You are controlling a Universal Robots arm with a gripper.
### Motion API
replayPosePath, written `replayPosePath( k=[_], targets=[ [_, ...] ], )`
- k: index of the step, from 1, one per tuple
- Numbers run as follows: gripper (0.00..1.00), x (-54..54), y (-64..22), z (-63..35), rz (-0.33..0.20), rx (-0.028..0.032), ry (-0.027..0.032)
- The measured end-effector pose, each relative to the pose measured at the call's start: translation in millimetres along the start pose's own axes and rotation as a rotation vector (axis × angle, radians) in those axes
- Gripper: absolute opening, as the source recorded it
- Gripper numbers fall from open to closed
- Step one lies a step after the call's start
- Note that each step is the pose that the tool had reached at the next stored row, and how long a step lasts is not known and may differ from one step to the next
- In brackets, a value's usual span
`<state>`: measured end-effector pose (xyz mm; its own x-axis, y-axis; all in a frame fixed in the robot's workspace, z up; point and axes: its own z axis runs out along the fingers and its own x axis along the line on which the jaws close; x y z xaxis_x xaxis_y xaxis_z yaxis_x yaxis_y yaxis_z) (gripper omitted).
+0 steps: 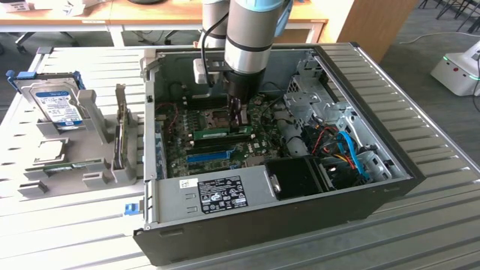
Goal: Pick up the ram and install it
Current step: 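Insert the ram into the slot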
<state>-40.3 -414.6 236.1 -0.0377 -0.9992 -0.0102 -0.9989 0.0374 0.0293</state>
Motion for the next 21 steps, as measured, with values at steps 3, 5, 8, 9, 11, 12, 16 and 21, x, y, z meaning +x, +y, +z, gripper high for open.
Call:
replayPosePath(
  k=[3,5,8,9,11,12,16,21],
  targets=[
    [0.12,0.0,-0.5,0.1,0.000,0.0000,-0.0001],
    [0.12,0.0,-0.9,0.1,0.000,0.0001,-0.0002],
    [0.12,0.0,-0.9,0.1,0.000,0.0001,-0.0002],
    [0.12,0.0,-0.9,0.1,0.000,0.0001,-0.0002],
    [0.12,0.4,-0.9,0.1,0.000,0.0001,-0.0004],
    [0.12,0.7,-0.9,0.2,0.000,0.0001,-0.0003],
    [0.12,1.5,-1.0,0.7,0.000,0.0001,-0.0002],
    [0.12,1.5,-1.1,2.2,0.000,0.0001,-0.0004]
  ],
)
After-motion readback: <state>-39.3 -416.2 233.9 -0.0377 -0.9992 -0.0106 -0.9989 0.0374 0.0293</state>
